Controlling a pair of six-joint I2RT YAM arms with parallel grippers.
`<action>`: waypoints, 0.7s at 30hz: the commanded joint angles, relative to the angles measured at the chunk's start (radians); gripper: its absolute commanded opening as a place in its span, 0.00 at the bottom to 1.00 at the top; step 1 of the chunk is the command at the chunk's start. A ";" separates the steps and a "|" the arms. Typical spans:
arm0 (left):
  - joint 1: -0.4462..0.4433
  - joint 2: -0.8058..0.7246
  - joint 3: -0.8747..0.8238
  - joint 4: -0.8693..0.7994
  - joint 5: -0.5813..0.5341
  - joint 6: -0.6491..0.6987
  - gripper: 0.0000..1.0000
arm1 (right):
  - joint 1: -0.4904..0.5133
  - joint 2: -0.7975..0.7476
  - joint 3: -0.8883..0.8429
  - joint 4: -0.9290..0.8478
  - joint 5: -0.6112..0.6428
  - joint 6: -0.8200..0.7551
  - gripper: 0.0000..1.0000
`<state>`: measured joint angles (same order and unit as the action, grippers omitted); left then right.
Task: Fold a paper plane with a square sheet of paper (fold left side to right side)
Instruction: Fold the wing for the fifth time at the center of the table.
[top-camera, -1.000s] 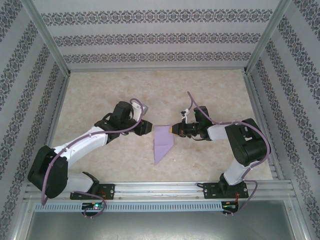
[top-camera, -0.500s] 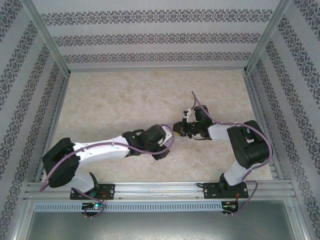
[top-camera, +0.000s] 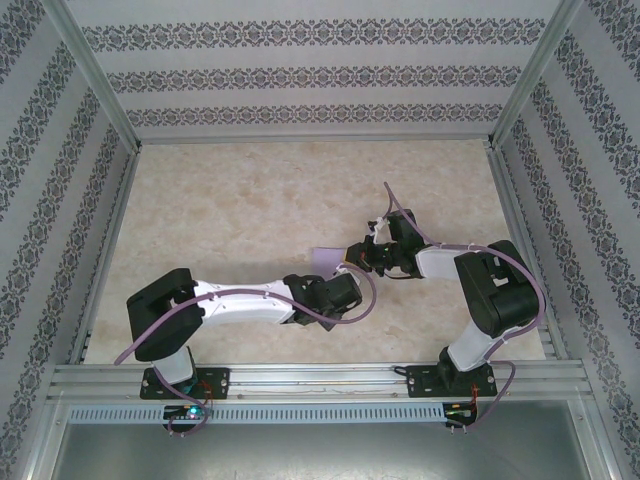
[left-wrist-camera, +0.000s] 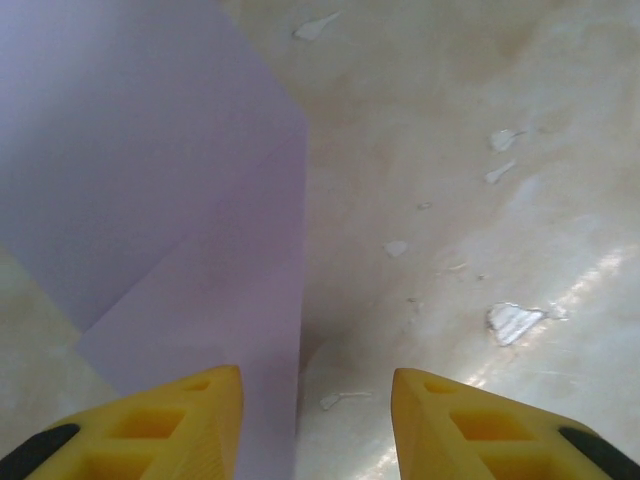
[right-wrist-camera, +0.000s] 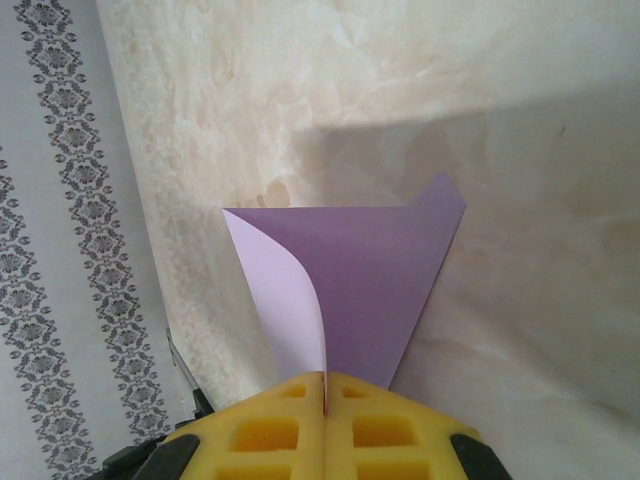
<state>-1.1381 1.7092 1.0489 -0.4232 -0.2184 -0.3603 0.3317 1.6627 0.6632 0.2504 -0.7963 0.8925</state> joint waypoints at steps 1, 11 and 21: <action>-0.011 0.024 0.020 -0.054 -0.064 -0.044 0.44 | 0.009 0.002 0.024 -0.013 0.011 0.006 0.02; -0.011 0.088 0.042 -0.079 -0.120 -0.061 0.44 | 0.009 0.018 0.022 -0.016 0.019 0.004 0.01; -0.011 0.099 0.023 -0.065 -0.139 -0.087 0.40 | 0.010 0.030 0.022 -0.016 0.023 0.001 0.01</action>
<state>-1.1381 1.7966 1.0676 -0.4652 -0.3271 -0.4229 0.3317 1.6791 0.6682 0.2493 -0.7841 0.8925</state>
